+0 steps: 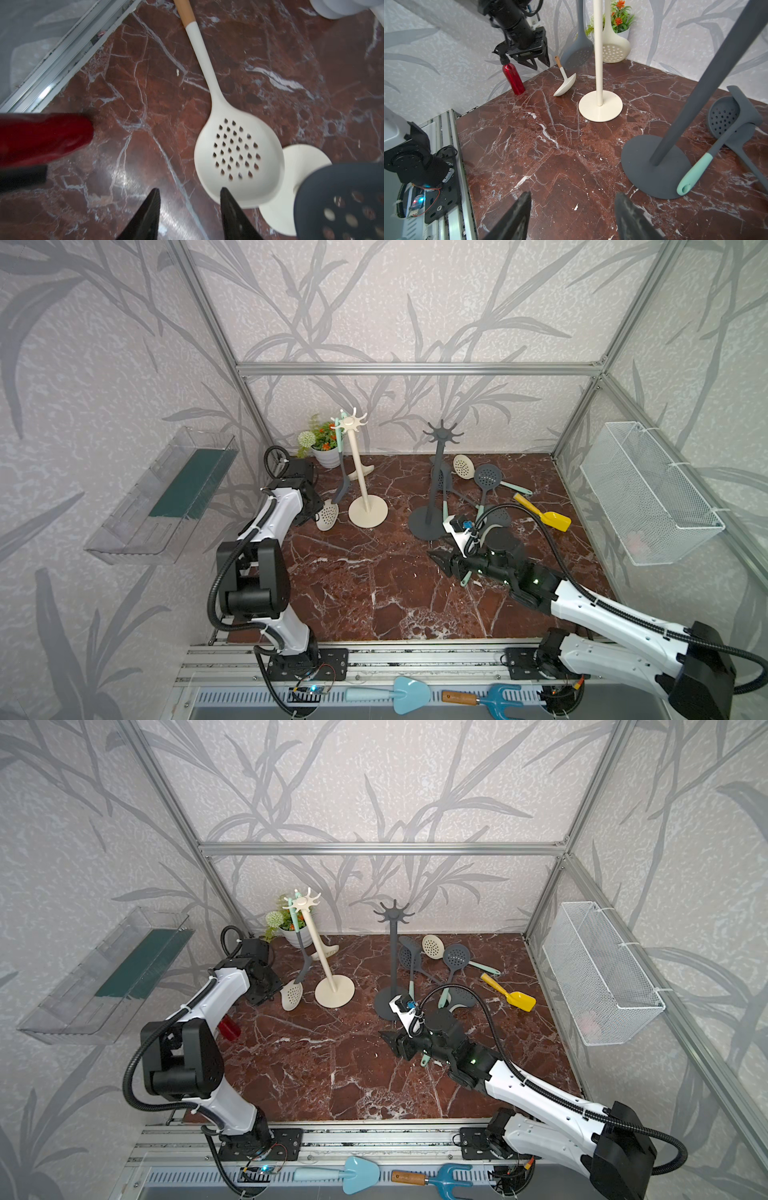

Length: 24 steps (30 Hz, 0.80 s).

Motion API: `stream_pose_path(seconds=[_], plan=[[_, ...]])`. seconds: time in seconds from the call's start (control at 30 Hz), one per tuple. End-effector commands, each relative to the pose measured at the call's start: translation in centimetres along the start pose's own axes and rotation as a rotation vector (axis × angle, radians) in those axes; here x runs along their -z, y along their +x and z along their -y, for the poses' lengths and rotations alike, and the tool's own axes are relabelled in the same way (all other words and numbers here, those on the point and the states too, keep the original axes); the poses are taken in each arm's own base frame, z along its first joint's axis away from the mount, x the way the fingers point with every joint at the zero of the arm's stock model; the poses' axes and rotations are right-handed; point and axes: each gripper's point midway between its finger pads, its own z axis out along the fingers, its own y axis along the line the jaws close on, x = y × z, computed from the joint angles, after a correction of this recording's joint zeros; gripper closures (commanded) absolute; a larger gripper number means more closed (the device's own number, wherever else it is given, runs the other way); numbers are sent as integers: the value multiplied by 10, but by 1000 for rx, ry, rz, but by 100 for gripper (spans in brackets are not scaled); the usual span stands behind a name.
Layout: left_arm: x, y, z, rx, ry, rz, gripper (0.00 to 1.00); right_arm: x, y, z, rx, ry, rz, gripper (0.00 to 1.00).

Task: Hang the skimmer on the kitchen utensil rack
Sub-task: Pick up the skimmer from the center of the board.

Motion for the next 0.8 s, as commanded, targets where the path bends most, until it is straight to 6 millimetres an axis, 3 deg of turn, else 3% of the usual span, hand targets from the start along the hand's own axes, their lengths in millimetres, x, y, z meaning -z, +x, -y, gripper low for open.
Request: stream_pose_path(seconds=[0.0,0.43,0.77], plan=[[-16,-9,-3,37,-50,-36,54,-4,-2,-11,50,-62,17,36],[-74,-49,12,82,-124,-49,53,-19,0,-18,87,-106,27,36],[-110,-53,8,105,-171,-91,58,-23,3,-15,94,-93,14,36]])
